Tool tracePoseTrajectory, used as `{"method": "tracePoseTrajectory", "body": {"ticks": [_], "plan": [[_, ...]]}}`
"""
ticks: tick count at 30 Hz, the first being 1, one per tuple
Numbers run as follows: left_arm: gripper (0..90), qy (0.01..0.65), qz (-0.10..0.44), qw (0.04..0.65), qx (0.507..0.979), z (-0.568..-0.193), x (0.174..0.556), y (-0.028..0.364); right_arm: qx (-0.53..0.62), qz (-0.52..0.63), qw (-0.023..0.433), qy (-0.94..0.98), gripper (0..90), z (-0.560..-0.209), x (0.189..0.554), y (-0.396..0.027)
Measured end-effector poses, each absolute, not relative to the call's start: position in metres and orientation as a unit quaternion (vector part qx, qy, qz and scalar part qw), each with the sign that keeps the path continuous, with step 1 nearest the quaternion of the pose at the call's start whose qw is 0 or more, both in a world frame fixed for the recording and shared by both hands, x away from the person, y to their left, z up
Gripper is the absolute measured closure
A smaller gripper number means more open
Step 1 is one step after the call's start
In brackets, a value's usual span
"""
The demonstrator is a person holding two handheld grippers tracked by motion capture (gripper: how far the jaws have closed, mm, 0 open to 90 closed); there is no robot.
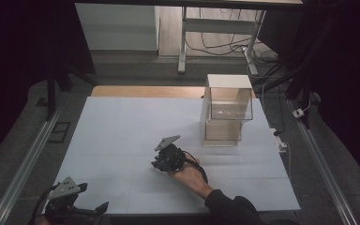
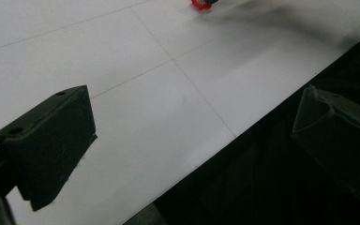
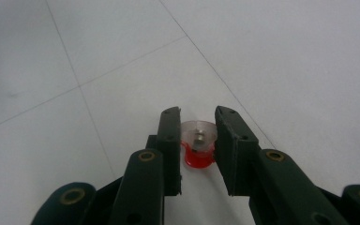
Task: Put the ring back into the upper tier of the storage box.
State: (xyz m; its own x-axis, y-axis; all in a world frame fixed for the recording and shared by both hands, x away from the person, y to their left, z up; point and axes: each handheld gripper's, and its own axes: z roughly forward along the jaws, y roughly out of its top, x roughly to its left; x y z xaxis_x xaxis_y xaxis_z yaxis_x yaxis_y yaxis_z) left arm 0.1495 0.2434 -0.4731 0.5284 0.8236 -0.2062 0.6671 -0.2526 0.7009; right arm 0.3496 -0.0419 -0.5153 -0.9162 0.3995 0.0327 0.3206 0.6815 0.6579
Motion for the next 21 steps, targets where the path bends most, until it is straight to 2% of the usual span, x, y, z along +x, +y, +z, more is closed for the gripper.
{"method": "tracePoseTrajectory", "body": {"ticks": [21], "plan": [[0.0,0.475,0.102,0.384,0.785,-0.473,0.150,0.243,0.193,0.382,0.026,0.904,71.8,-0.470,0.336,-0.065]]}}
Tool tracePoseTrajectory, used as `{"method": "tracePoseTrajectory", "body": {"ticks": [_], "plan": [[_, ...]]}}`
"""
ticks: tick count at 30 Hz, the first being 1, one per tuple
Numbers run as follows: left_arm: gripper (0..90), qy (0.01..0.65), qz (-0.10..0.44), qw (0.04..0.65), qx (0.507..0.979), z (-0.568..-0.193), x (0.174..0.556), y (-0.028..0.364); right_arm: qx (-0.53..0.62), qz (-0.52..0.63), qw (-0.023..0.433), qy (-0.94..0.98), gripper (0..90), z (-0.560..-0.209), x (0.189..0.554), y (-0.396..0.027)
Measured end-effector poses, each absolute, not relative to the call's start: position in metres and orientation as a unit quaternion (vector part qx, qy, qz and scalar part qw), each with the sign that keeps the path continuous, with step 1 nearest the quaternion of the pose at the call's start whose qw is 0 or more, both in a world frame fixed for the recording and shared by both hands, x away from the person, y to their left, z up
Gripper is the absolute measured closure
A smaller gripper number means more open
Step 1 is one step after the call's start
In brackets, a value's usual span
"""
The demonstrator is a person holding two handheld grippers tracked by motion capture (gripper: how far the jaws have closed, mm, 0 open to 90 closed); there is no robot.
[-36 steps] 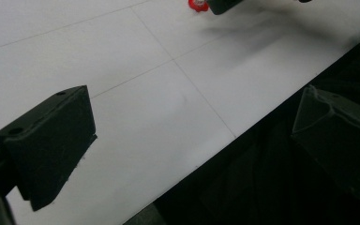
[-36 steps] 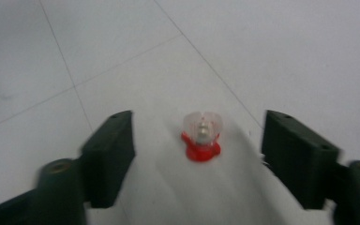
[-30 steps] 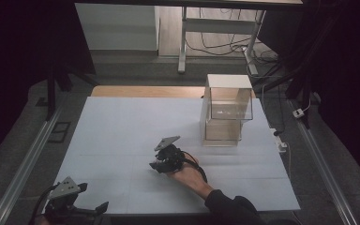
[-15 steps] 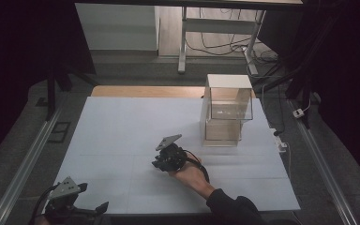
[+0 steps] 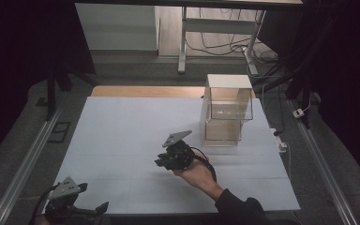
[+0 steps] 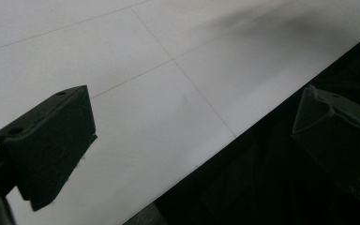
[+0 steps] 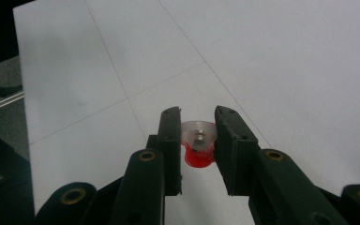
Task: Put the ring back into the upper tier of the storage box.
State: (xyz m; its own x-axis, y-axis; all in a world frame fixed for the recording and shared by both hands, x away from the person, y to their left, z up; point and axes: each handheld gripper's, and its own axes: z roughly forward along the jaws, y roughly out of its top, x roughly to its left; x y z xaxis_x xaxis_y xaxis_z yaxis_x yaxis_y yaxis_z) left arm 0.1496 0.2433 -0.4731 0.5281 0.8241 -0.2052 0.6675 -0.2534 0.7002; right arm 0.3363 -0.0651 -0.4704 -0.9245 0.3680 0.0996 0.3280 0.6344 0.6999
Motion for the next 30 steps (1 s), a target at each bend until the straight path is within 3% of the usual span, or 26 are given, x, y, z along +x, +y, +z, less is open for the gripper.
{"method": "tracePoseTrajectory", "body": {"ticks": [30], "plan": [[0.0,0.478,0.100,0.382,0.785,-0.473,0.151,0.243,0.225,0.412,0.033,0.882,71.7,-0.409,0.335,-0.147]]}}
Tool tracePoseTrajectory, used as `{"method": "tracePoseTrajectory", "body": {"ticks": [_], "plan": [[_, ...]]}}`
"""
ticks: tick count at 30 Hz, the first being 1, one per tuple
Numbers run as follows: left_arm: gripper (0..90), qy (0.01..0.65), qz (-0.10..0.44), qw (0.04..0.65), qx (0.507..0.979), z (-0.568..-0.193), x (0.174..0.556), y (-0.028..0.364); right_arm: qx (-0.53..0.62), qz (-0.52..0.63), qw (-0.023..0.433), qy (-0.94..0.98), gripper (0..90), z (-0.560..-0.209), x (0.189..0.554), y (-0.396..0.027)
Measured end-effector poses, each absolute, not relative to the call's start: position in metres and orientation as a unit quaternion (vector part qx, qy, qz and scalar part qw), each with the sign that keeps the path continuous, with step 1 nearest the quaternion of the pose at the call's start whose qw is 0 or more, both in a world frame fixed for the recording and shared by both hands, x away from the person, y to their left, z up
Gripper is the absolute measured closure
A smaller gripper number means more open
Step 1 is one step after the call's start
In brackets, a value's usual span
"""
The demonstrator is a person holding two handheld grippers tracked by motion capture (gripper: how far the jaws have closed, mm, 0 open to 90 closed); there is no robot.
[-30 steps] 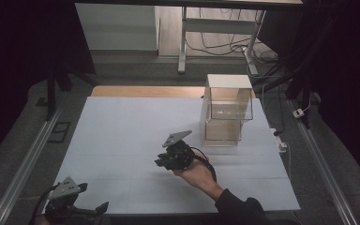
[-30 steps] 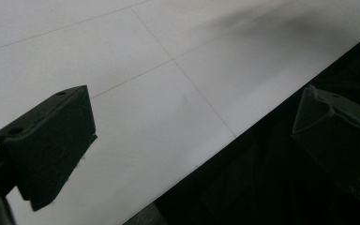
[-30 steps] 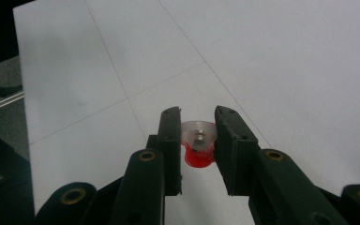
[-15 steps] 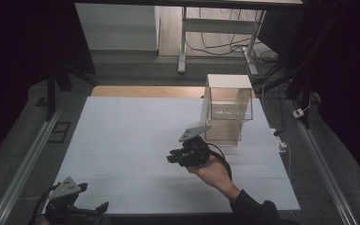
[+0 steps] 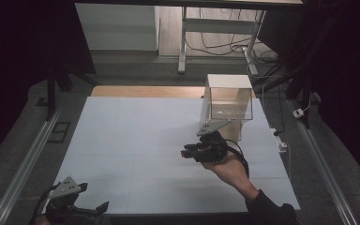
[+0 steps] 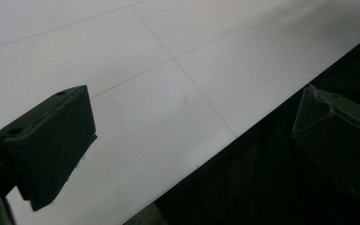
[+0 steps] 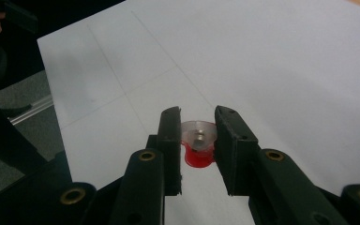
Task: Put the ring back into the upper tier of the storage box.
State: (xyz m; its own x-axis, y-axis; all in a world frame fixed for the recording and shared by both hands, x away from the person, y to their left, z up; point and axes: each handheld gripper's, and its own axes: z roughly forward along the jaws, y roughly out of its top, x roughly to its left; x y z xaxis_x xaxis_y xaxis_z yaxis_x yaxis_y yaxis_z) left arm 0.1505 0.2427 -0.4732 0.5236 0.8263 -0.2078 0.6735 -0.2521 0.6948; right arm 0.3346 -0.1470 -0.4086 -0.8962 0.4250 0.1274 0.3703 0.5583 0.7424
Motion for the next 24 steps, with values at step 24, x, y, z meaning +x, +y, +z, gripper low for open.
{"method": "tracePoseTrajectory", "body": {"ticks": [24], "plan": [[0.0,0.479,0.099,0.380,0.785,-0.473,0.152,0.242,0.282,0.440,0.047,0.852,71.8,-0.364,0.348,-0.209]]}}
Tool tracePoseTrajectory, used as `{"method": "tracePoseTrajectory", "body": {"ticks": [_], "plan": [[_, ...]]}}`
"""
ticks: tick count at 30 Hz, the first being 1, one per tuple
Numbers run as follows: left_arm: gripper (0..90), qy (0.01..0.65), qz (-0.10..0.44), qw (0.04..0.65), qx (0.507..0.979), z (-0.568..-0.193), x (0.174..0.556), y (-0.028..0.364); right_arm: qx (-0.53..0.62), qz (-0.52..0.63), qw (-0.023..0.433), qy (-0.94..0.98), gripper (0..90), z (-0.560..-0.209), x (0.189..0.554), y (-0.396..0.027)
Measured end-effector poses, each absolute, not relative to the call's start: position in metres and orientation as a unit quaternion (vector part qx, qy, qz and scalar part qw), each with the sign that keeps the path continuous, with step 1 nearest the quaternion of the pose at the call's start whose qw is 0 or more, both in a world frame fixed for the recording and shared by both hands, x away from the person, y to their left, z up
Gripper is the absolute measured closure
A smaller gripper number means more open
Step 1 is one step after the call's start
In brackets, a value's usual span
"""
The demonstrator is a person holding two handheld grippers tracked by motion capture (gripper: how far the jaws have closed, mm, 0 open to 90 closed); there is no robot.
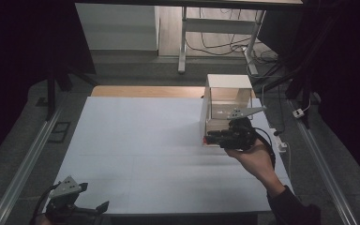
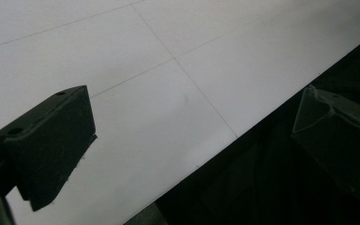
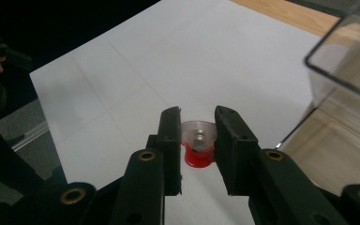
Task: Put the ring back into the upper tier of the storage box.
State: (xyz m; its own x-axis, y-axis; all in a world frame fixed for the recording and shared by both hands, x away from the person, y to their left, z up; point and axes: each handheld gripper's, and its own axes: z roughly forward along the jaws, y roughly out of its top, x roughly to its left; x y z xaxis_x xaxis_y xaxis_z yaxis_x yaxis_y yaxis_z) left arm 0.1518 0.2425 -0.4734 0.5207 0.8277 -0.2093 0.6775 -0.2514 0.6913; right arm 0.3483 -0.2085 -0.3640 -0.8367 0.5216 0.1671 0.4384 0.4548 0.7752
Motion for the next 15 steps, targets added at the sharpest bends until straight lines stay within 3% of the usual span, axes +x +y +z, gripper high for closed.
{"method": "tracePoseTrajectory", "body": {"ticks": [15], "plan": [[0.0,0.480,0.099,0.379,0.785,-0.473,0.152,0.242,0.299,0.460,0.072,0.833,71.8,-0.334,0.355,-0.233]]}}
